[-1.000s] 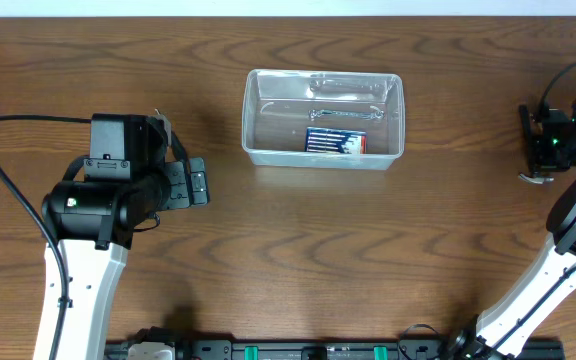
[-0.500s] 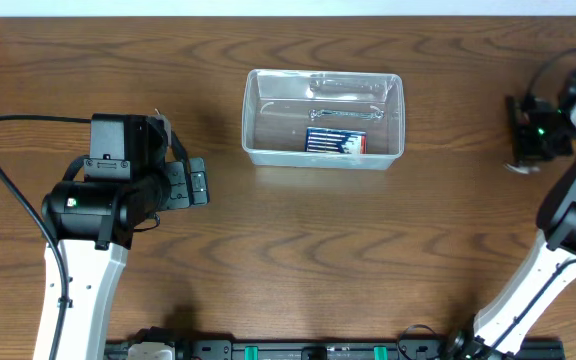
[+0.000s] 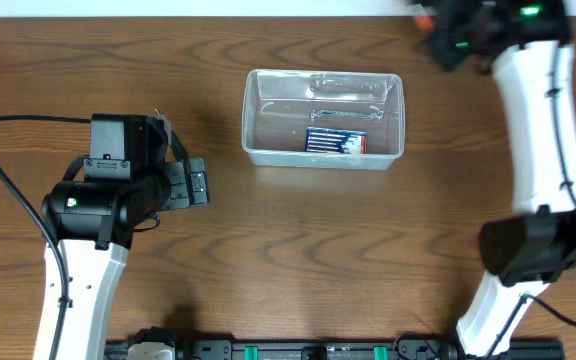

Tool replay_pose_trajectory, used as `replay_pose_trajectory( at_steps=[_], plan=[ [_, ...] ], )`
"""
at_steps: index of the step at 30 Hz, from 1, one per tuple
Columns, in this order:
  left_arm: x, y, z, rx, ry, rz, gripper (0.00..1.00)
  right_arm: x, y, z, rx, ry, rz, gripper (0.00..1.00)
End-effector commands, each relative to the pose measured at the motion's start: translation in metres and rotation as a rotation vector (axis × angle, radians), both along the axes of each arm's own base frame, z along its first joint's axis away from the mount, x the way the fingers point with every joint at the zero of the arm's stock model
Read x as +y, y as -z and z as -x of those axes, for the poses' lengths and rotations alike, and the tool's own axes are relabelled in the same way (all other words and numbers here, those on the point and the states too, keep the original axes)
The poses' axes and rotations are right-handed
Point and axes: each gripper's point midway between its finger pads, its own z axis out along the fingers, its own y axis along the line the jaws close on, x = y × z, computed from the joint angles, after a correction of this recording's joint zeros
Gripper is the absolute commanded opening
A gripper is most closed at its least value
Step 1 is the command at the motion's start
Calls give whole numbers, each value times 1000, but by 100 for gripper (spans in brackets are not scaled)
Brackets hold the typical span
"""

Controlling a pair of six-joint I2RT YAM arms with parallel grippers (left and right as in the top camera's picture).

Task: Pack container
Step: 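Carry the hammer with the right gripper into the container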

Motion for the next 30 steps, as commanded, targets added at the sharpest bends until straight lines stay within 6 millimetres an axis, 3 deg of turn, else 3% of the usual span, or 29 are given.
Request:
replay_pose_trajectory(
  at_steps=[1, 4, 7, 13, 18, 21, 25, 26, 28, 29, 30],
  plan=[
    [1, -6, -2, -17, 12, -16, 99, 58, 28, 15, 39, -258, 94, 1],
    [1, -6, -2, -17, 12, -16, 98, 92, 52, 26, 79, -379, 131, 1],
    [1, -6, -2, -17, 12, -16, 99, 108, 87, 38, 162, -477, 172, 1],
    [1, -6, -2, -17, 12, -16, 98, 113, 162, 47, 351, -519, 192, 1],
    [1, -6, -2, -17, 12, -16, 98, 107, 207, 52, 460, -517, 203, 1],
    [1, -6, -2, -17, 12, -17, 98, 104, 225, 55, 505, -515, 211, 1],
    [1, -6, -2, -15, 12, -17, 98, 103, 233, 57, 527, -515, 213, 2],
    [1, -5, -1, -14, 12, -17, 98, 103, 233, 57, 526, -515, 213, 6],
    [1, -5, -1, -14, 12, -17, 98, 103, 233, 57, 526, -515, 214, 33],
    [1, -5, -1, -14, 12, -17, 98, 103, 233, 57, 527, -514, 215, 41],
    [1, -5, -1, -14, 12, -17, 99, 102, 233, 57, 529, -502, 218, 43]
  ],
)
